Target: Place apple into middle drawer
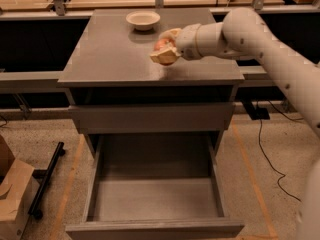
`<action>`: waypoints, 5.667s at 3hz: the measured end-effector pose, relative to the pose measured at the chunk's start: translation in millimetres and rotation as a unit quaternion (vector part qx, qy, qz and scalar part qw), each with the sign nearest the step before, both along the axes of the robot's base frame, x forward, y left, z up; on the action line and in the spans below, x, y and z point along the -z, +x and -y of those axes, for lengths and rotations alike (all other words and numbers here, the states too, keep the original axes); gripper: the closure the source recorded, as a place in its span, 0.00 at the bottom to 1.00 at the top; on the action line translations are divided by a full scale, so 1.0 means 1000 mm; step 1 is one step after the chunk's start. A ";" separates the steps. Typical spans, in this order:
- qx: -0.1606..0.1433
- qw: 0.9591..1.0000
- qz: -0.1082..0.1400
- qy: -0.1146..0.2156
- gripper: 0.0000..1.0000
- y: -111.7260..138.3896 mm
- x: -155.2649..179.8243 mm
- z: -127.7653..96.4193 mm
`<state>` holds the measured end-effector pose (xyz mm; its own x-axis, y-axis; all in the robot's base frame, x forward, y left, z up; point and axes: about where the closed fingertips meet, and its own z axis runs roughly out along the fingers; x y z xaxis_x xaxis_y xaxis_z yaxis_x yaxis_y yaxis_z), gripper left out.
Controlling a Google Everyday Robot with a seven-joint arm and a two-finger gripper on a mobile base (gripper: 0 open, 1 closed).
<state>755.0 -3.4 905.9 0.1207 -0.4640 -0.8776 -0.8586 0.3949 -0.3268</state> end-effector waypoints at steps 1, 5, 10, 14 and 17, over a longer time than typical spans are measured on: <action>0.026 0.999 -0.019 -0.027 1.00 -0.084 -0.019 0.041; -0.040 0.993 -0.082 -0.076 1.00 -0.144 0.065 0.033; -0.089 0.981 -0.164 -0.047 1.00 -0.174 0.267 -0.010; -0.117 0.967 -0.208 -0.089 1.00 -0.214 0.415 -0.050; -0.051 0.971 -0.226 -0.053 0.81 -0.218 0.494 -0.062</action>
Offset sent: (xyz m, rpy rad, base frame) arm -0.2169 -0.0882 -0.0029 -0.1640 0.1915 -0.0620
